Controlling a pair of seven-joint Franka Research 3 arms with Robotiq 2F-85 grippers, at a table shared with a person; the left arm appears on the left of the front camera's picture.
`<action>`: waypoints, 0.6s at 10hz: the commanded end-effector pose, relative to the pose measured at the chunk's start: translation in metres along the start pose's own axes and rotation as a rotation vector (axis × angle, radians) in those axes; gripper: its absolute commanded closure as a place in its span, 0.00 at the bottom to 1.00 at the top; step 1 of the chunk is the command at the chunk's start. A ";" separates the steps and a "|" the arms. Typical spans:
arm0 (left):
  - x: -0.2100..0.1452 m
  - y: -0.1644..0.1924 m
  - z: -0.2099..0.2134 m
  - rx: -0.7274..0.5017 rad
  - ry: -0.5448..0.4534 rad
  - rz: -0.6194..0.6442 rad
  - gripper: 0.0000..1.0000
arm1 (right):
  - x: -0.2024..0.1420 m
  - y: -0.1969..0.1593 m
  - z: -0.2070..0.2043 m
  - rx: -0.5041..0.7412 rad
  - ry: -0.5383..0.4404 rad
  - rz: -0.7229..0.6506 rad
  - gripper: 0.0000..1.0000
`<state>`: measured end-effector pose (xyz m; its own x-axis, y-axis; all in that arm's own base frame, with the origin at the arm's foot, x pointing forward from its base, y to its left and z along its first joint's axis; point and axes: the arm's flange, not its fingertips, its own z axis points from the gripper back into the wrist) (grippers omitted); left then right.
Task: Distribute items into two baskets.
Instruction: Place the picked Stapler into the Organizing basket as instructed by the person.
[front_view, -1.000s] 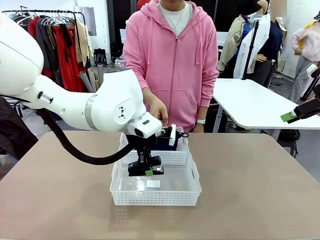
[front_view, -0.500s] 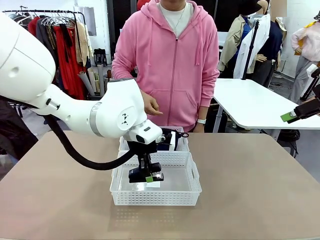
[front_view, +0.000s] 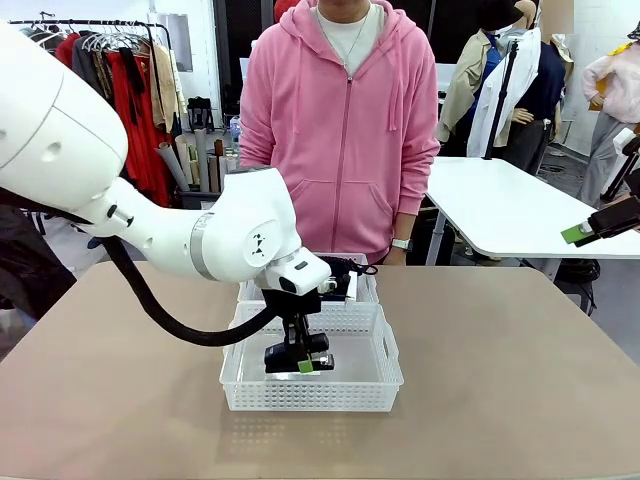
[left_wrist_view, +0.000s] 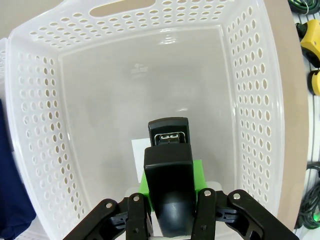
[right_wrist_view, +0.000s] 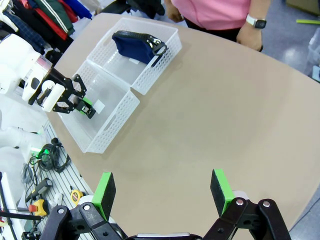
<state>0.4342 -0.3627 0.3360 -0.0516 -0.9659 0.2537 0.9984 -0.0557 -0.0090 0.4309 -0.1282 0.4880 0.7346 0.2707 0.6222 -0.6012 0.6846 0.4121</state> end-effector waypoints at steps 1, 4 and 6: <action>-0.002 0.004 0.002 -0.046 -0.036 -0.003 1.00 | 0.001 0.000 0.001 -0.003 0.001 -0.001 0.00; -0.003 0.006 0.000 -0.090 -0.055 0.022 0.76 | 0.001 0.000 0.001 -0.003 0.001 -0.001 0.00; -0.001 0.006 0.003 -0.077 -0.056 0.016 0.39 | 0.001 0.000 0.001 -0.003 0.001 -0.001 0.00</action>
<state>0.4403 -0.3651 0.3317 -0.0201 -0.9599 0.2795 0.9961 -0.0431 -0.0764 0.4309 -0.1282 0.4881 0.7346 0.2707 0.6222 -0.6012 0.6846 0.4121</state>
